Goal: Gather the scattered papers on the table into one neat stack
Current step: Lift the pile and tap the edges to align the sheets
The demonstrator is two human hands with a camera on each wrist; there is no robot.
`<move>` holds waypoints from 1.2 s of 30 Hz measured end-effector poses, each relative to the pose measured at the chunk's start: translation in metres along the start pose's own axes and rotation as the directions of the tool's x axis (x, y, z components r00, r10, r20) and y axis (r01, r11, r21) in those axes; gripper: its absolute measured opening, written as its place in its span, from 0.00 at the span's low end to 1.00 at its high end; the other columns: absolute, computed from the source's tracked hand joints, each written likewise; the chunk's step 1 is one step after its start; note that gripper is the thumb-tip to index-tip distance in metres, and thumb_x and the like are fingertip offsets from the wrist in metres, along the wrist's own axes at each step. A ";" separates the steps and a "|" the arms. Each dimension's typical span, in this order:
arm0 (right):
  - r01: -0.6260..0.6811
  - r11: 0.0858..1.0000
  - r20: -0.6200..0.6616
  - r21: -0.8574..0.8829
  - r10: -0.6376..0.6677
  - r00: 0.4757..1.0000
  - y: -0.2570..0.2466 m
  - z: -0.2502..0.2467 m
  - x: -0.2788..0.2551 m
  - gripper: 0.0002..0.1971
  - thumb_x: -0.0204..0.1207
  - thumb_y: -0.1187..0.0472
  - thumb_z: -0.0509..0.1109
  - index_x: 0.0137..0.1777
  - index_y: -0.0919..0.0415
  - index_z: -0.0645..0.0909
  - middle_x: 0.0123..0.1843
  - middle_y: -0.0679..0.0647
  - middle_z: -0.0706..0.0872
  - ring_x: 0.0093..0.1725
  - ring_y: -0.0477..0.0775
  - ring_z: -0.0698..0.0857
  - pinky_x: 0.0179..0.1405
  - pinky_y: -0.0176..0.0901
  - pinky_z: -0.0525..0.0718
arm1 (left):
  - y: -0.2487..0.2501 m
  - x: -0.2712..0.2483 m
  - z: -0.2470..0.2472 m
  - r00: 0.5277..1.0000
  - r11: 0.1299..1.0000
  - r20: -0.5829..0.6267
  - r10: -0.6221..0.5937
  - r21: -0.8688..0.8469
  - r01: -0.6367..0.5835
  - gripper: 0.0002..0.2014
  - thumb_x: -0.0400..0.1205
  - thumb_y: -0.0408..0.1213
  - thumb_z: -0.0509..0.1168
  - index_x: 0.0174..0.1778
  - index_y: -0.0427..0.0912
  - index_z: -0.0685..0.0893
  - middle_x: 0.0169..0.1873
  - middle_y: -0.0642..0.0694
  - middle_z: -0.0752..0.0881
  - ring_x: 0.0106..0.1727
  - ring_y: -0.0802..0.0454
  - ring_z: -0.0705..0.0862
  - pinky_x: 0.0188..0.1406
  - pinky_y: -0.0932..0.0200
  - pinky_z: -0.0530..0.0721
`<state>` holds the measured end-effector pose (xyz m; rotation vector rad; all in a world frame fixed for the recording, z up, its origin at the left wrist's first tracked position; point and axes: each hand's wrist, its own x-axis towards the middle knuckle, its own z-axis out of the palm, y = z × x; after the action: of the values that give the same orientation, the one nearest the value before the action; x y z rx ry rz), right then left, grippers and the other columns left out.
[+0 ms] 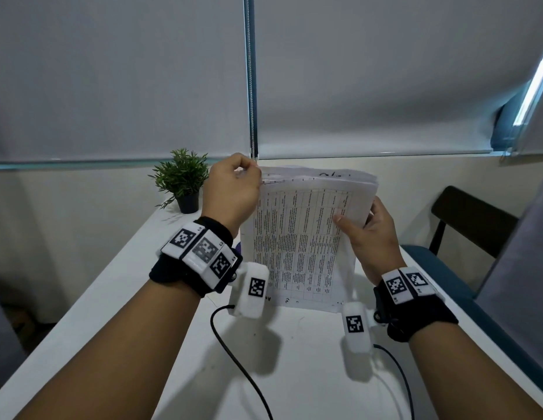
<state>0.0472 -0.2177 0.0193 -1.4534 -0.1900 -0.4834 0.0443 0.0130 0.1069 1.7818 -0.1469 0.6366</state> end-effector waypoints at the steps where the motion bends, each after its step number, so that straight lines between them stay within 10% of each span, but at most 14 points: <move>1: -0.004 1.000 -0.004 0.003 0.004 1.000 0.000 -0.001 0.000 0.19 0.77 0.71 0.78 0.65 0.59 0.80 0.59 0.59 0.92 0.56 0.54 0.94 0.54 0.49 0.93 | 0.000 0.002 0.000 0.999 0.999 -0.013 -0.031 -0.017 0.031 0.13 0.78 0.39 0.63 0.27 0.54 0.82 0.23 0.55 0.80 0.27 0.48 0.78 0.26 0.60 0.71; 12: -0.032 0.999 -0.001 -0.020 0.032 0.999 -0.001 -0.004 0.000 0.18 0.79 0.69 0.77 0.66 0.59 0.81 0.61 0.60 0.93 0.60 0.61 0.93 0.62 0.67 0.90 | 0.000 -0.001 -0.001 0.998 0.997 0.043 -0.048 -0.050 0.050 0.13 0.78 0.46 0.57 0.27 0.51 0.78 0.28 0.54 0.77 0.36 0.47 0.78 0.37 0.49 0.71; 16: -0.048 0.998 0.009 -0.032 0.049 0.999 -0.003 -0.005 0.000 0.17 0.78 0.71 0.77 0.63 0.55 0.82 0.61 0.60 0.93 0.60 0.61 0.93 0.63 0.67 0.90 | 0.004 -0.005 0.001 0.993 0.997 0.117 -0.025 -0.075 0.034 0.06 0.86 0.50 0.58 0.54 0.55 0.74 0.42 0.51 0.82 0.42 0.48 0.80 0.48 0.47 0.79; 18: -0.052 0.996 0.022 -0.069 0.054 0.998 -0.004 -0.003 0.000 0.18 0.78 0.71 0.78 0.65 0.58 0.82 0.60 0.59 0.93 0.60 0.59 0.93 0.63 0.65 0.90 | -0.001 -0.007 -0.002 0.981 0.995 0.193 -0.002 -0.093 0.020 0.18 0.81 0.58 0.65 0.64 0.66 0.68 0.59 0.43 0.84 0.57 0.42 0.86 0.62 0.39 0.84; 24: -0.008 0.980 0.012 -0.199 0.011 1.000 -0.021 0.005 0.001 0.15 0.81 0.69 0.74 0.64 0.54 0.85 0.56 0.50 0.94 0.56 0.51 0.93 0.61 0.57 0.91 | -0.007 -0.012 -0.006 0.949 0.967 0.220 0.224 0.068 -0.244 0.22 0.80 0.22 0.66 0.67 0.48 0.81 0.55 0.52 0.84 0.40 0.51 0.87 0.37 0.42 0.91; 29: 0.050 0.989 0.065 -0.142 -0.041 0.997 -0.045 -0.001 -0.003 0.16 0.81 0.69 0.75 0.67 0.60 0.83 0.58 0.53 0.94 0.55 0.50 0.94 0.53 0.48 0.93 | 0.012 -0.006 -0.016 0.957 0.960 0.109 0.269 0.053 -0.275 0.24 0.78 0.30 0.67 0.71 0.51 0.82 0.57 0.53 0.81 0.48 0.42 0.88 0.45 0.43 0.93; 32: -0.039 0.988 0.111 -0.150 0.056 0.992 -0.024 -0.010 -0.015 0.19 0.75 0.69 0.80 0.63 0.53 0.84 0.59 0.54 0.94 0.57 0.53 0.94 0.60 0.58 0.92 | -0.001 -0.013 -0.017 0.964 0.957 0.200 0.173 0.198 -0.213 0.27 0.71 0.42 0.69 0.68 0.60 0.82 0.61 0.47 0.81 0.58 0.45 0.85 0.58 0.43 0.90; 36: -0.109 0.977 0.099 -0.184 0.128 0.987 0.008 -0.014 -0.031 0.20 0.75 0.70 0.81 0.59 0.46 0.86 0.60 0.53 0.95 0.61 0.56 0.93 0.67 0.67 0.87 | -0.020 -0.019 -0.013 0.969 0.961 0.232 0.083 0.240 -0.140 0.22 0.77 0.35 0.72 0.68 0.51 0.82 0.53 0.50 0.86 0.49 0.52 0.88 0.46 0.61 0.91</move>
<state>0.0212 -0.2253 -0.0025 -1.6579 -0.1499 -0.3285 0.0323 0.0273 0.0827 2.1042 -0.3324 0.5555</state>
